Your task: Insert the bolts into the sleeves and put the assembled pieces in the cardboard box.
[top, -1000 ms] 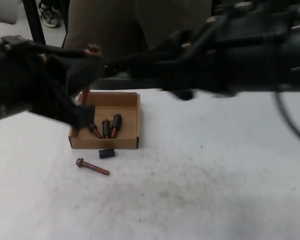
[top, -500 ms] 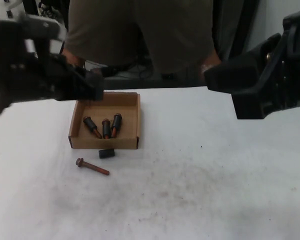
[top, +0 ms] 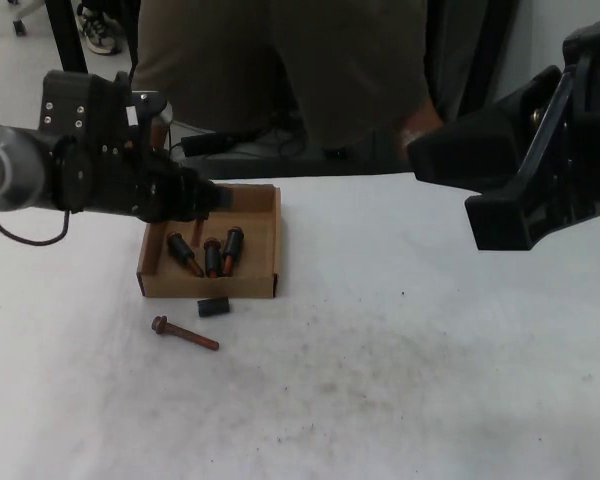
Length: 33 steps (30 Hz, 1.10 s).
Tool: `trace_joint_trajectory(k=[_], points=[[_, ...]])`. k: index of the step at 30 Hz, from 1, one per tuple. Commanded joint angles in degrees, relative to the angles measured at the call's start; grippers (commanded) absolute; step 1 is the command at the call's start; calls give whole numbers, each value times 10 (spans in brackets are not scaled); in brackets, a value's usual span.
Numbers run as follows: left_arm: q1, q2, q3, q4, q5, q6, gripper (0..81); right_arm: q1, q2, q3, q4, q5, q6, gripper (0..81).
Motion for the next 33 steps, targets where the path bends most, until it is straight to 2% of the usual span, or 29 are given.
trace_joint_trajectory(k=[1, 3, 7, 12, 15, 18, 19, 24, 33], points=[[0, -4, -10, 18, -23, -9, 330, -2, -2, -2, 0, -4, -5, 2], [0, -2, -10, 36, -32, -9, 369, -2, -2, -2, 0, -4, -5, 2], [0, -2, -10, 56, -29, -9, 370, -2, -2, -2, 0, -4, -5, 2], [0, -25, -10, 86, -9, -28, 324, -2, -2, -2, 1, -4, -5, 2], [0, -56, -10, 122, -9, -19, 214, -2, -2, -2, 1, -4, -5, 2], [2, -92, -10, 160, -9, -7, 41, -2, -2, -2, 1, -4, -5, 2], [2, -104, -10, 175, -9, -3, 9, -2, -2, -2, 1, -4, -5, 2], [2, -189, 3, 250, -20, 32, 8, -2, -2, -2, 1, -4, -5, 2], [2, -457, 159, 252, -33, 34, 8, -2, -2, -2, 29, -4, -5, 2]])
